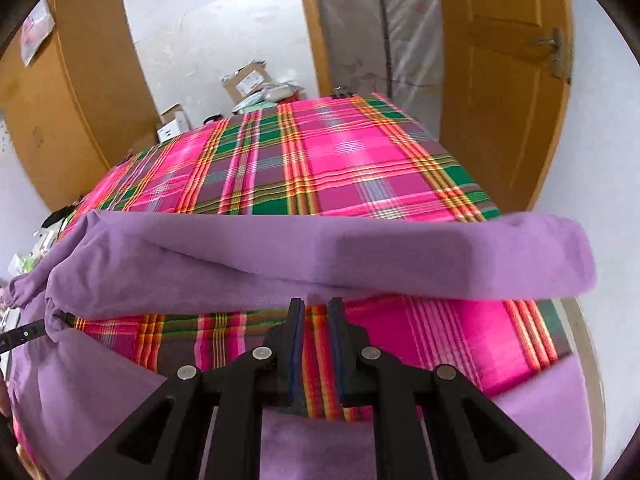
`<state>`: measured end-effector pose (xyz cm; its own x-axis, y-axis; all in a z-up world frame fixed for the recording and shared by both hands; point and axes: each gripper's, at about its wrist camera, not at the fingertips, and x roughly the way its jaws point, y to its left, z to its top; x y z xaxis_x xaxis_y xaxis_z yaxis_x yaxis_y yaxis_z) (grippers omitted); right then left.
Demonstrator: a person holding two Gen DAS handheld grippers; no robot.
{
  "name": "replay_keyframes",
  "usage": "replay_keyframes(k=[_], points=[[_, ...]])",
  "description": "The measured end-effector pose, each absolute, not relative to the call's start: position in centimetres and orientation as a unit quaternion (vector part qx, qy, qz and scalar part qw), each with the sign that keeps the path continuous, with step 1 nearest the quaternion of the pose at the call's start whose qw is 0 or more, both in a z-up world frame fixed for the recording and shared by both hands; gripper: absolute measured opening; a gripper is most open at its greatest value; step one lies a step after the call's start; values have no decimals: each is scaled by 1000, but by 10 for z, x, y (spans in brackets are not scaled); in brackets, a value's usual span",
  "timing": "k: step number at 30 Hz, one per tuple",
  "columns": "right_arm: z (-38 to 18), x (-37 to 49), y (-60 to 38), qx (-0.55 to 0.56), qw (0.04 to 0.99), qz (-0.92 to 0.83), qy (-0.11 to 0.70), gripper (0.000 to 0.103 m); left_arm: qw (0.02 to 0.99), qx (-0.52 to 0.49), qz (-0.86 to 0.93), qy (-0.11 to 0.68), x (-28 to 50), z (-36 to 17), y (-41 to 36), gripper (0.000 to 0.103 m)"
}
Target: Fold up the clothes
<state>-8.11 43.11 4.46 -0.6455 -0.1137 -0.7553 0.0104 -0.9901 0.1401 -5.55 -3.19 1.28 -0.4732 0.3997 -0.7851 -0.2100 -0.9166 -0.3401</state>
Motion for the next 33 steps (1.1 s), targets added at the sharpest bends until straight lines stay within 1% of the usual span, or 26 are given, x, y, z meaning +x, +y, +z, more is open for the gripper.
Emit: replay_keyframes(k=[5,6,8,9,13,20,21,22,23,24,25,26,29,33], points=[[45,-92,426,415,22,-909,-5,12,171,-457,867,-101,-57,28,-36,3],[45,-93,424,416,33,-909,7,14,173,-453,869,-104,-59,32,-36,3],[45,-94,418,416,54,-907,32,41,177,-446,871,-106,-63,38,-34,8],[46,-95,414,412,61,-908,47,43,178,-442,873,-103,-66,40,-31,9],[40,-103,401,417,72,-900,104,43,187,-434,877,-92,-78,46,-18,9],[32,-110,400,416,58,-895,153,43,190,-445,872,-76,-95,38,4,12],[33,-111,402,415,59,-896,150,41,190,-447,871,-72,-96,36,6,12],[35,-112,403,413,60,-897,147,34,190,-450,870,-70,-98,34,7,12],[36,-113,405,412,62,-898,144,24,190,-452,869,-68,-99,33,9,12],[37,-115,407,411,63,-899,141,19,189,-453,869,-66,-100,31,10,12],[39,-116,409,409,64,-900,138,10,188,-455,868,-64,-100,29,11,12],[41,-119,411,409,63,-900,135,6,187,-455,868,-62,-101,28,11,12],[46,-127,412,399,59,-904,141,3,188,-456,868,-63,-102,27,11,12],[53,-146,410,381,46,-909,163,3,188,-455,868,-63,-101,27,10,12]])
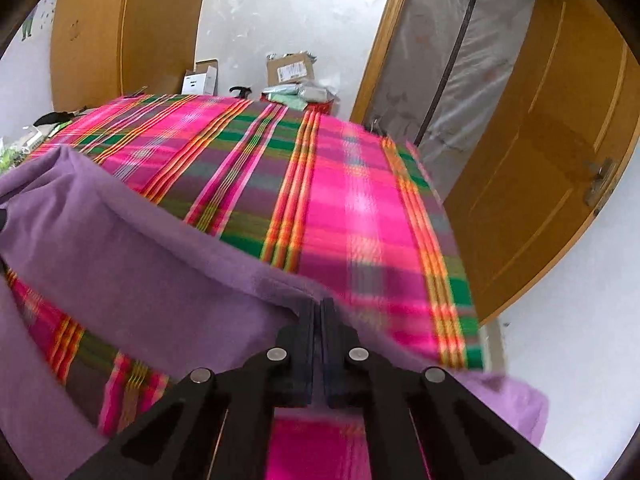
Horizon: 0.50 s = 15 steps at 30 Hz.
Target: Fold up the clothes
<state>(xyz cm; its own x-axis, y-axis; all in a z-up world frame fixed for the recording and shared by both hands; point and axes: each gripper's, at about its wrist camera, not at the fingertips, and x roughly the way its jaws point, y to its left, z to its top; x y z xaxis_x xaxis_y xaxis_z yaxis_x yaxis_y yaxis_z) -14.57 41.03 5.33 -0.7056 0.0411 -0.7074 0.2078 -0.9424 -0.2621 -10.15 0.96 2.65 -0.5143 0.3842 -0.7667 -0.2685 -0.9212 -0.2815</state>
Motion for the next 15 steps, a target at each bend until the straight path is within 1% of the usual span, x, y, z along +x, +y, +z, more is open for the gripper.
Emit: replay_keyframes(k=[8,15], points=[[47,-198,404,384,27,-904,187,3,187,-458,867,-65,-103,26,10,12],[37,-221,403,384,17,-899,209,3,185,-461,865,-70,-103,24,8,12]])
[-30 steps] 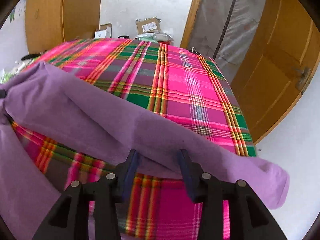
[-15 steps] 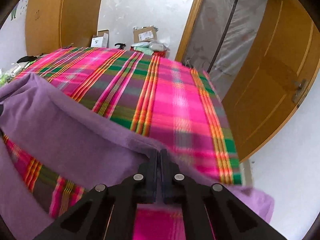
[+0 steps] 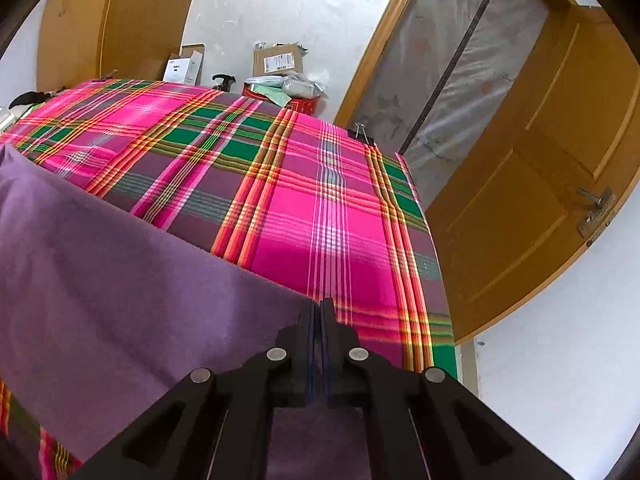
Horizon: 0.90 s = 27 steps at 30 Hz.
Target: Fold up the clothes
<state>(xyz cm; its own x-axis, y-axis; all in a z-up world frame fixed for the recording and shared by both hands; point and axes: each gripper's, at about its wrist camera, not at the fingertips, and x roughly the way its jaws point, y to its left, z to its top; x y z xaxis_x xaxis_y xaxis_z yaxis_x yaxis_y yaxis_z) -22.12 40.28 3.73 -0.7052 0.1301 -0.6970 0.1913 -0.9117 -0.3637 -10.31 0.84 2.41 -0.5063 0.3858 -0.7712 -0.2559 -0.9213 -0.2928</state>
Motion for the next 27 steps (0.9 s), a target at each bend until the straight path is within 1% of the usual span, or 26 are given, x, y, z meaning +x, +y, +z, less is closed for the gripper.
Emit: replay_keyframes(k=[2,3,5,9,11,16,18,21,23,27], points=[[34,-227,403,378,-3,-897,228,3,184,-462,864,-72,-103,23,9,12],[34,-229,407,382,-8,-897,222,3,183,-463,864,-72,-103,22,9,12],[34,-233,415,393,-16,-897,202,3,183,-463,864,-72,-102,22,9,12],[47,-222,441,397,-16,-907,136,4,184,-463,864,-74,-101,22,8,12],[55,-210,462,400,-24,-911,96,8,185,-463,864,-75,-100,22,7,12],[69,-169,515,393,-51,-918,-15,13,186,-462,863,-80,-99,22,6,12],[71,-152,534,388,-63,-918,-56,18,187,-463,863,-81,-98,21,5,12],[72,-131,554,376,-97,-917,-92,24,187,-464,862,-81,-98,20,5,12],[71,-122,564,367,-101,-917,-117,30,188,-464,862,-80,-98,20,5,12],[67,-124,575,373,-107,-914,-123,32,186,-464,862,-79,-98,21,6,12]])
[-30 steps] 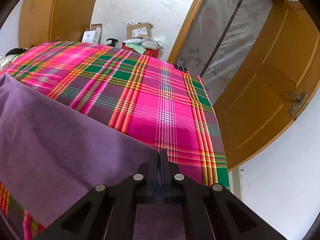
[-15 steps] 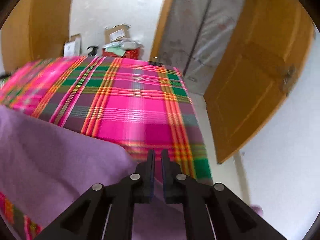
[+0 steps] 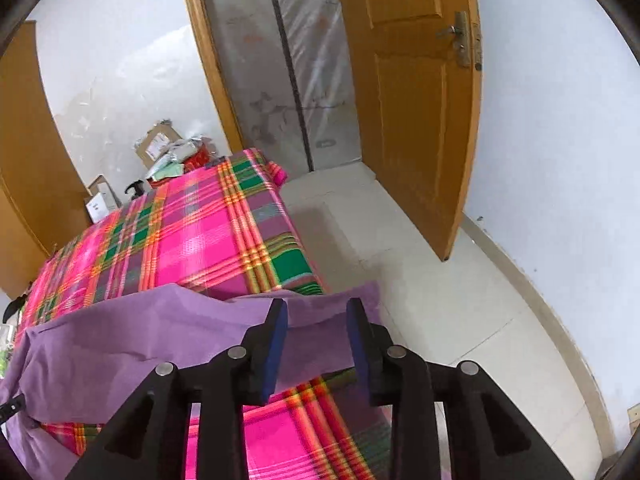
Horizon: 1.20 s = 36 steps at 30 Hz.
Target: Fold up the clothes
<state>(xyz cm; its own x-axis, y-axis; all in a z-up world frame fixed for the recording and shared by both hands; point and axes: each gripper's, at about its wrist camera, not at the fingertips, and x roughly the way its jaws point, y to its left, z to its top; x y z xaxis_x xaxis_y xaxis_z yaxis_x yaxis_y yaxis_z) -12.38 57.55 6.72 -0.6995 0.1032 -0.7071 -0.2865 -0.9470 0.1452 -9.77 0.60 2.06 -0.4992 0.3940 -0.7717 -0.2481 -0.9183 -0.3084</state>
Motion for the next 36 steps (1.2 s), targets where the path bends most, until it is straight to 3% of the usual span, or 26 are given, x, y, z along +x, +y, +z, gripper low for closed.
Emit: replay_keyframes(k=[4,10,23,28,36], points=[[66,-127,561,-357,82,927,85,40,183,-466,862,-77,-97,21,7,12],[53,-140,529,-382,56,922,-3,41,180,-467,862,-75,-99,20,8,12],[30,-190,532,-409,146,898,-72,41,174,-470,862,-75,-101,18,10,12],[32,-192,548,-405,169,898,-39,41,173,-471,862,-74,-102,18,11,12],[40,-148,600,-402,149,895,123,41,173,-468,863,-76,-99,20,9,12]])
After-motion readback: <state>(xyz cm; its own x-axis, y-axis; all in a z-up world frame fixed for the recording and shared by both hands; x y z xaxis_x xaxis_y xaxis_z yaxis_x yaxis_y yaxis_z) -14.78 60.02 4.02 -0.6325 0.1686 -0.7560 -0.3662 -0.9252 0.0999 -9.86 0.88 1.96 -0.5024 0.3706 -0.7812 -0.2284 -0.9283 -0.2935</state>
